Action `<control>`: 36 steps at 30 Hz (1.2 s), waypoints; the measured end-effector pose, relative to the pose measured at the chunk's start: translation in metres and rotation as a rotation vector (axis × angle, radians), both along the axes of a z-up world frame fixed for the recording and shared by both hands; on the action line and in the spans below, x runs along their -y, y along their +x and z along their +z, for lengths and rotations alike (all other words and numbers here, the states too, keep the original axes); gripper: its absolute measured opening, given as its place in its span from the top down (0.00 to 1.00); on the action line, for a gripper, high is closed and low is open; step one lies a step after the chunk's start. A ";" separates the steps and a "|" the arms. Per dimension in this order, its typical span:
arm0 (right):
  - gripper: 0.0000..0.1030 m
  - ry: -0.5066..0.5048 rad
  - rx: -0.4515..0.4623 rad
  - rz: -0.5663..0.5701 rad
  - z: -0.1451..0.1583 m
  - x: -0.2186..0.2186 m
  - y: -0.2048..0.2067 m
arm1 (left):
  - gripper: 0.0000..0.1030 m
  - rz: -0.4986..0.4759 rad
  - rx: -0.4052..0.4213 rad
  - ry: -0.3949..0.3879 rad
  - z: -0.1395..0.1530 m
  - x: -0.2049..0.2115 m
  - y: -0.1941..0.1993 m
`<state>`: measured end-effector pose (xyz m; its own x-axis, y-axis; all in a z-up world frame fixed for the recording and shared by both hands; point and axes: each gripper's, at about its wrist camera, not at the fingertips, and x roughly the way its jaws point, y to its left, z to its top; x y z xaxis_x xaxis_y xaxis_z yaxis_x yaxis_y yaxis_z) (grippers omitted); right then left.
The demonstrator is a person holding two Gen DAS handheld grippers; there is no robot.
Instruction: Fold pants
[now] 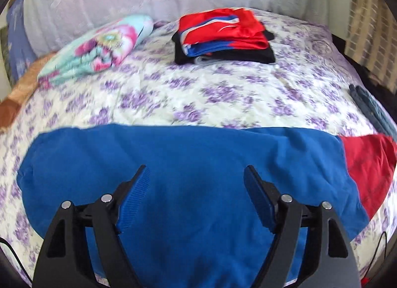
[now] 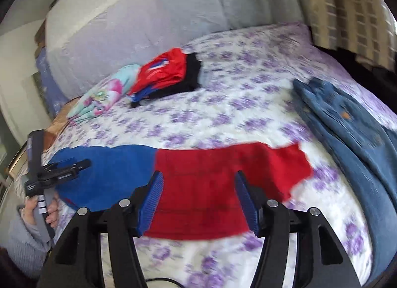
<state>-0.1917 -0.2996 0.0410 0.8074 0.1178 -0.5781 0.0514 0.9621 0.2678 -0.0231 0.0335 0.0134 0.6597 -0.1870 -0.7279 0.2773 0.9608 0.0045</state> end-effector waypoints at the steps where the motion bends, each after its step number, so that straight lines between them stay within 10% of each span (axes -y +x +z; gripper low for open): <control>1: 0.42 -0.009 0.010 0.061 0.007 -0.016 0.013 | 0.26 0.006 -0.017 -0.014 -0.005 -0.007 0.000; 10: 0.42 -0.103 -0.022 0.395 0.021 -0.172 0.150 | 0.26 0.058 -0.039 -0.004 -0.035 -0.031 -0.032; 23: 0.43 0.157 -0.309 0.691 -0.015 -0.217 0.250 | 0.11 0.016 -0.024 -0.013 -0.037 -0.028 -0.038; 27: 0.77 0.233 -0.419 0.704 -0.031 -0.223 0.266 | 0.10 0.013 -0.024 -0.018 -0.037 -0.028 -0.038; 36: 0.78 0.214 -0.450 0.603 -0.038 -0.207 0.279 | 0.07 0.006 -0.027 -0.018 -0.038 -0.025 -0.037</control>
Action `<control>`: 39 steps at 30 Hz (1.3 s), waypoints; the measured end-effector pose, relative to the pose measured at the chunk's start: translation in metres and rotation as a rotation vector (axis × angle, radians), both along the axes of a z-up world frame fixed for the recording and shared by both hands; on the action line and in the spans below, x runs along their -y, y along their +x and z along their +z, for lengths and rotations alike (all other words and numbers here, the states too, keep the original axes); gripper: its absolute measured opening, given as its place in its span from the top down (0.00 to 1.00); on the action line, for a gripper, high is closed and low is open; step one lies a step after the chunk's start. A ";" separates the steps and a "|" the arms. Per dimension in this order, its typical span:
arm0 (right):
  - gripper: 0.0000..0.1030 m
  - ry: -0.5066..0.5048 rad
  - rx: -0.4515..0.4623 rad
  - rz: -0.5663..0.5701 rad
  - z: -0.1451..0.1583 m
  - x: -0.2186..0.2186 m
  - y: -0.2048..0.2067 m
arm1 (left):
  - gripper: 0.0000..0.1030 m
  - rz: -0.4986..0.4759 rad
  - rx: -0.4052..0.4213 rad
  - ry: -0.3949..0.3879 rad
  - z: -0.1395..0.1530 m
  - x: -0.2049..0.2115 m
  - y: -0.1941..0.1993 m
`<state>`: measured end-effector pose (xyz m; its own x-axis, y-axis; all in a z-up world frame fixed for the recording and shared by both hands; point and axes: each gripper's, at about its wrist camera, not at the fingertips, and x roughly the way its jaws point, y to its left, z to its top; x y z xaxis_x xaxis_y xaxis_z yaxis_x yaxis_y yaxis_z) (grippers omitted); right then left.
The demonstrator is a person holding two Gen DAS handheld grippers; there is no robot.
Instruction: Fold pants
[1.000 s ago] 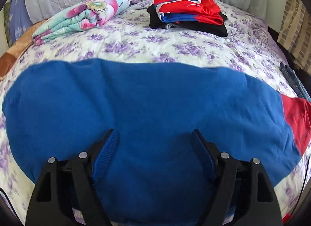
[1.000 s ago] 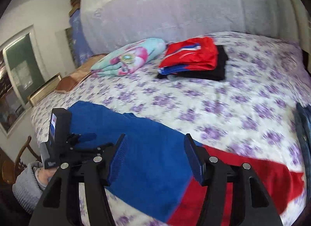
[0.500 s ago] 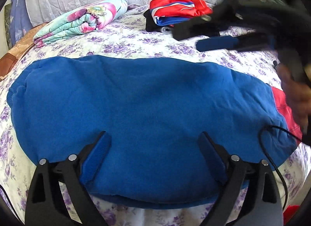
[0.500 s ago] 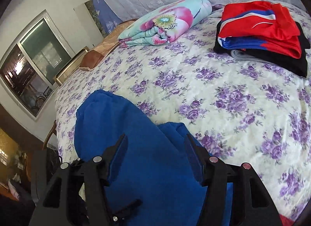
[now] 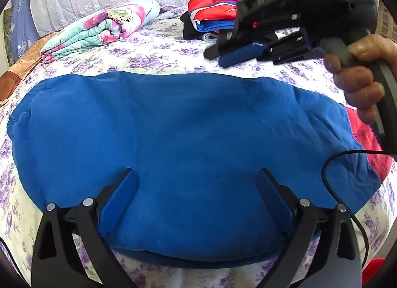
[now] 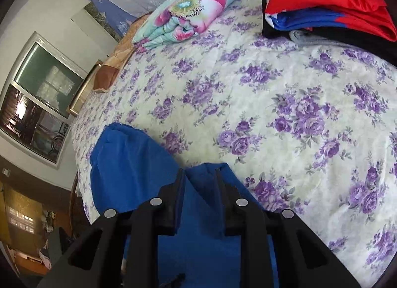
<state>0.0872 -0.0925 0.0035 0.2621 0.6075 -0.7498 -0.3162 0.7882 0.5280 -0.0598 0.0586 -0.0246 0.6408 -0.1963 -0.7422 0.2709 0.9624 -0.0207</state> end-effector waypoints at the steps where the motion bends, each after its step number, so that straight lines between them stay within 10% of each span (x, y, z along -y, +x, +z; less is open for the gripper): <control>1: 0.78 -0.006 -0.015 0.011 -0.006 -0.002 0.001 | 0.07 0.000 0.000 0.000 0.000 0.000 0.000; 8: 0.65 -0.108 0.019 0.036 -0.021 -0.016 0.004 | 0.07 0.000 0.001 -0.002 0.000 -0.001 -0.001; 12: 0.89 -0.129 0.040 0.089 -0.027 -0.024 -0.001 | 0.07 0.014 0.010 -0.021 0.003 -0.005 0.000; 19: 0.92 -0.151 0.150 0.048 0.002 -0.019 -0.004 | 0.07 0.179 0.121 0.017 0.035 -0.049 0.021; 29: 0.99 -0.310 0.198 -0.072 -0.026 -0.019 0.025 | 0.05 0.265 0.086 0.142 0.007 -0.068 0.055; 39: 0.99 -0.179 0.235 0.053 0.004 -0.020 -0.027 | 0.05 0.263 0.084 0.115 0.008 -0.073 0.054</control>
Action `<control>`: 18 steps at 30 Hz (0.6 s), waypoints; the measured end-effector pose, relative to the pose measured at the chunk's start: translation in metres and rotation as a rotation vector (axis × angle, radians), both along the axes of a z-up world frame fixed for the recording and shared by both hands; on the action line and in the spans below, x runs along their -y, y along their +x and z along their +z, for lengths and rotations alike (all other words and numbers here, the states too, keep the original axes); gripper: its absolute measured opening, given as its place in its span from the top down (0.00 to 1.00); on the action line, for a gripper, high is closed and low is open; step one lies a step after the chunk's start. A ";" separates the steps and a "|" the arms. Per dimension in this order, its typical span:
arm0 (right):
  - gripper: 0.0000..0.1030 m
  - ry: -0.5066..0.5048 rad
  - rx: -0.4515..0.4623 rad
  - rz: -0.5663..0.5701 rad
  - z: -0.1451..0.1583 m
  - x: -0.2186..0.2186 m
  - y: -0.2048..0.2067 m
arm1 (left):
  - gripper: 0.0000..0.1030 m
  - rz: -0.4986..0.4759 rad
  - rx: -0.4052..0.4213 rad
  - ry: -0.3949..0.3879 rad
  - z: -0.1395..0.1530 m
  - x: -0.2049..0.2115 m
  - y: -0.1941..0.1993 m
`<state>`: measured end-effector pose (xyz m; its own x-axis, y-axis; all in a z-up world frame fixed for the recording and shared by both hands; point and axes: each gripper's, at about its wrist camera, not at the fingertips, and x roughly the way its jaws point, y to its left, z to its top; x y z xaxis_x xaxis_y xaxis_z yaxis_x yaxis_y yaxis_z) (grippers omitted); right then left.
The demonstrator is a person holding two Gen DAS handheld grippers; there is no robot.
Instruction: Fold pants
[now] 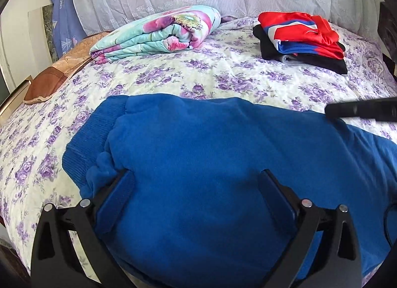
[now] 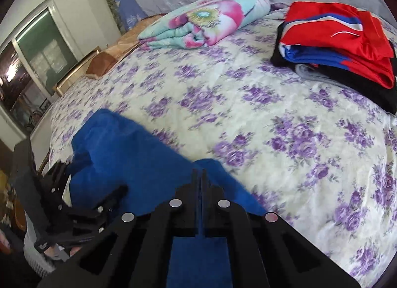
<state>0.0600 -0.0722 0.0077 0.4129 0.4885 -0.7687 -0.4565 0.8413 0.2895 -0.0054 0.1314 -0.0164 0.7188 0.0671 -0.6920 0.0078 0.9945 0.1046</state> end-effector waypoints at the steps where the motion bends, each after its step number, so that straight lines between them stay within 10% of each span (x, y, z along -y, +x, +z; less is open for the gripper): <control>1: 0.99 -0.019 -0.015 0.009 -0.006 -0.006 -0.001 | 0.05 0.000 0.000 0.000 0.000 0.000 0.000; 18: 1.00 -0.010 -0.083 -0.106 -0.036 0.008 0.000 | 0.05 0.003 -0.010 0.007 -0.002 0.000 0.003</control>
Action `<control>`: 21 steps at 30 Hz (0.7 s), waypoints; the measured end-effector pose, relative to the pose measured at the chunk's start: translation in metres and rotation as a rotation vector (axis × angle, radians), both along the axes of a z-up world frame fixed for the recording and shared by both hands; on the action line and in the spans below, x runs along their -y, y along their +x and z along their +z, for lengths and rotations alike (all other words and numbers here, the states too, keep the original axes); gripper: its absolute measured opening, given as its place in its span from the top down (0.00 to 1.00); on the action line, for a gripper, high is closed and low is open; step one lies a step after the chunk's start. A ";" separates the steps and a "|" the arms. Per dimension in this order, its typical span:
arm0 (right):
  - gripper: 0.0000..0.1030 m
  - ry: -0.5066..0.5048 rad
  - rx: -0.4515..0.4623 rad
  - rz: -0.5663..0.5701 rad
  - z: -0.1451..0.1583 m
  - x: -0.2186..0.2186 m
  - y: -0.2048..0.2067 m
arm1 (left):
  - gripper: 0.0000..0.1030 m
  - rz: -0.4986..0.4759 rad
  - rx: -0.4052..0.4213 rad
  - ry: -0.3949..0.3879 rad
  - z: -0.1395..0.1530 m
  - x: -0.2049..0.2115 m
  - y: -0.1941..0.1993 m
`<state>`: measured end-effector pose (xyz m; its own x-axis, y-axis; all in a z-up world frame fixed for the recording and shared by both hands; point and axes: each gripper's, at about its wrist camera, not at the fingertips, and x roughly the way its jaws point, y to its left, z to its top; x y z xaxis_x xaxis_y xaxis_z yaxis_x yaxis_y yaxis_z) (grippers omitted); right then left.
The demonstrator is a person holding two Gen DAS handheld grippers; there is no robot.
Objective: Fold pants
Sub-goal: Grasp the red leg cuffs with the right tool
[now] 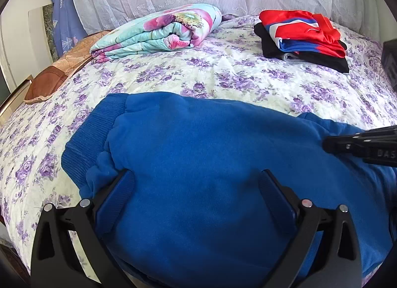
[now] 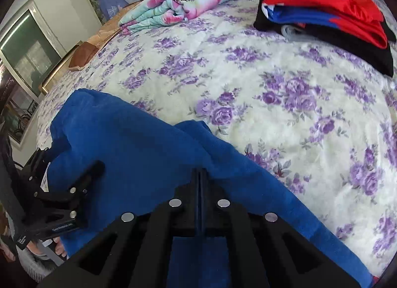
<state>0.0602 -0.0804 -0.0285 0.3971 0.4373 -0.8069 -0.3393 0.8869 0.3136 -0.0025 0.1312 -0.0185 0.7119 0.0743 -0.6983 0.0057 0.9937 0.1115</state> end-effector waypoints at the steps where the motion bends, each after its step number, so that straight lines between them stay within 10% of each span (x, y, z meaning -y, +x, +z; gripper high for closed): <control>1: 1.00 0.025 -0.016 -0.016 0.001 0.003 0.004 | 0.05 0.000 0.000 0.000 0.000 0.000 0.000; 11: 0.90 0.134 0.257 -0.172 0.090 0.100 -0.116 | 0.05 -0.003 0.002 -0.004 0.000 0.000 0.000; 21: 0.37 -0.125 0.432 -0.640 0.138 0.281 -0.341 | 0.04 0.001 0.004 0.002 0.001 0.000 -0.001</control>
